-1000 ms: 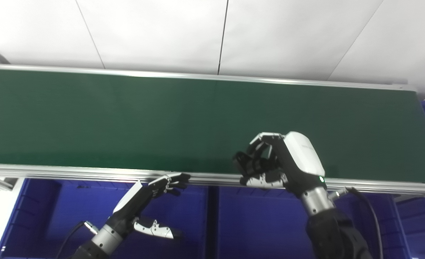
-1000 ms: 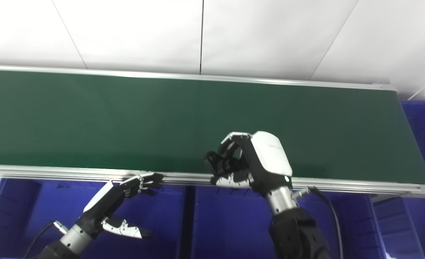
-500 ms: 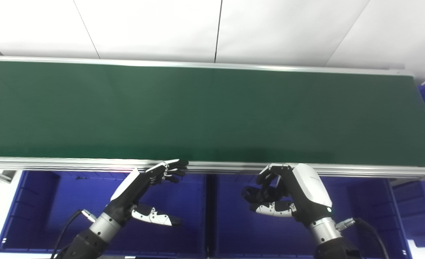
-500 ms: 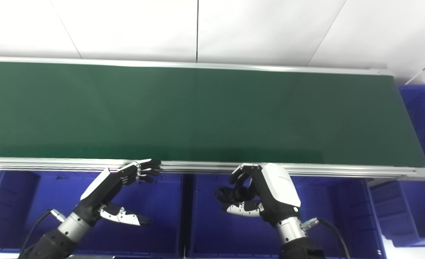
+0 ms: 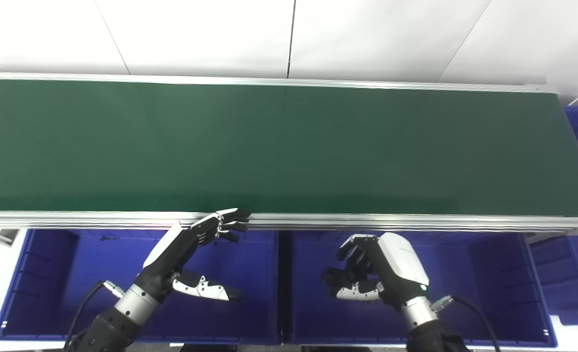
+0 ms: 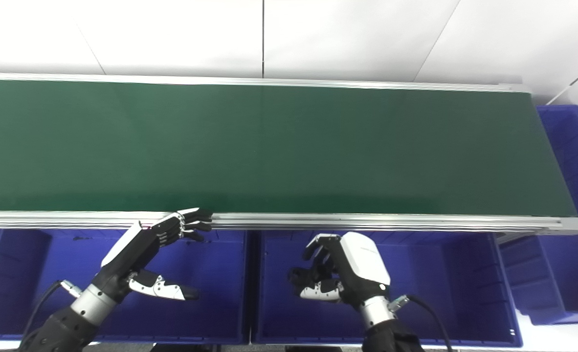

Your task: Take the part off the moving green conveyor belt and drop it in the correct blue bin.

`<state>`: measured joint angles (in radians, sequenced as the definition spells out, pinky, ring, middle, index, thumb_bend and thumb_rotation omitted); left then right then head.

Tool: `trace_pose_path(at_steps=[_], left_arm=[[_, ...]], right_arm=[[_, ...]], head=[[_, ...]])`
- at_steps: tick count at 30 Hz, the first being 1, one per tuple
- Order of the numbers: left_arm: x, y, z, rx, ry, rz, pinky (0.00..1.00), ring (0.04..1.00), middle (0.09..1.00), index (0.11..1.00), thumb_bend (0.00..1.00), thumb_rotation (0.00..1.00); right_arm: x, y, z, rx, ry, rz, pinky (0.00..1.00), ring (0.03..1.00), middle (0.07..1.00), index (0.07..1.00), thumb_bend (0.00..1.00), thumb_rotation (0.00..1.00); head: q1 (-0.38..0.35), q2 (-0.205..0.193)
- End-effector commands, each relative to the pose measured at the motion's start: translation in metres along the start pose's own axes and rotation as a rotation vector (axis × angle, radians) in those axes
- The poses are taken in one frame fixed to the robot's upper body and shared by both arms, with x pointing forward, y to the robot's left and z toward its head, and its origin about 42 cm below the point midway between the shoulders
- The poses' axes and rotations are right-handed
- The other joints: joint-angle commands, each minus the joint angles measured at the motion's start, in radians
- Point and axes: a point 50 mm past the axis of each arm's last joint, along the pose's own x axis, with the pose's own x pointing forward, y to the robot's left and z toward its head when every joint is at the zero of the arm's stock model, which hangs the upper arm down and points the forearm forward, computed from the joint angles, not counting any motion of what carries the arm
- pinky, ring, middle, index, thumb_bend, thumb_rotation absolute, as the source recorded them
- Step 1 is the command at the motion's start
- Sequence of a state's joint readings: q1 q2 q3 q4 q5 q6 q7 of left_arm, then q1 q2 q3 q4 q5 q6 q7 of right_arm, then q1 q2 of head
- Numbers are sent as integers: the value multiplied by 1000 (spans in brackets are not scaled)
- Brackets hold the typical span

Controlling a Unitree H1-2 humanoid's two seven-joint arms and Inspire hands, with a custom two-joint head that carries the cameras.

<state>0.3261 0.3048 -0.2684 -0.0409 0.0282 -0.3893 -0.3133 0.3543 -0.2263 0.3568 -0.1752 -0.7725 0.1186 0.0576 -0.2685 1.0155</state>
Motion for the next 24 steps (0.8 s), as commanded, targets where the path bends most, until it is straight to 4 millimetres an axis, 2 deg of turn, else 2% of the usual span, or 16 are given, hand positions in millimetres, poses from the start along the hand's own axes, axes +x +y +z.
trace_pose_path(at_steps=[1,3,5,9,11,12,13,14,15,16,17,18,20,24], left_arm=[[1,5,8,16,-38,-5,694,776,833,825,851,204],[2,5,8,14,-37,-5,697,779,834,825,850,205],[2,5,8,19,-37,-4,695,774,830,825,852,223],[2,5,8,18,-37,-1,689,773,829,824,851,216],[2,5,8,16,-38,0,688,773,830,823,850,213],[2,5,8,17,-39,0,689,772,829,822,852,215],[2,4,8,13,-38,0,690,772,829,822,853,215],[2,4,8,10,-37,0,691,773,829,822,854,213],[2,4,8,10,-38,0,691,774,829,822,854,212],[2,4,8,11,-38,0,688,771,829,821,854,207],[2,3,8,8,-38,-1,686,769,828,821,854,205],[2,3,9,6,-38,-2,690,772,830,824,851,203],[1,3,9,7,-34,-4,692,774,831,827,851,208],[-1,2,11,16,-38,-2,692,773,831,827,852,216]], right_arm=[[10,-6,8,-31,-50,-11,294,376,418,518,518,0],[16,-6,7,-56,-33,10,283,350,404,516,517,0],[21,-5,6,-82,-12,36,247,311,464,491,524,0],[25,-2,3,-117,-7,96,244,313,474,490,524,0],[24,-2,3,-148,-6,144,276,329,476,493,521,0],[24,-2,3,-160,-6,165,389,451,462,520,514,3],[24,-3,4,-192,-5,222,498,557,529,584,494,137],[23,-4,4,-214,-2,263,639,686,673,691,463,426],[22,-6,6,-245,3,317,692,735,727,732,452,536],[21,-7,7,-265,8,353,828,837,831,816,561,810],[18,-8,9,-284,13,381,875,871,866,845,599,903],[16,-9,11,-297,17,399,914,908,909,888,710,961],[10,-10,13,-298,21,417,948,940,945,925,778,990],[-10,-12,16,-204,-12,323,926,920,940,925,794,1000]], head=[[1,2],[2,3],[-1,4],[2,5],[6,5],[6,5],[9,5],[10,5],[12,5],[12,5],[12,5],[12,5],[15,4],[28,7]])
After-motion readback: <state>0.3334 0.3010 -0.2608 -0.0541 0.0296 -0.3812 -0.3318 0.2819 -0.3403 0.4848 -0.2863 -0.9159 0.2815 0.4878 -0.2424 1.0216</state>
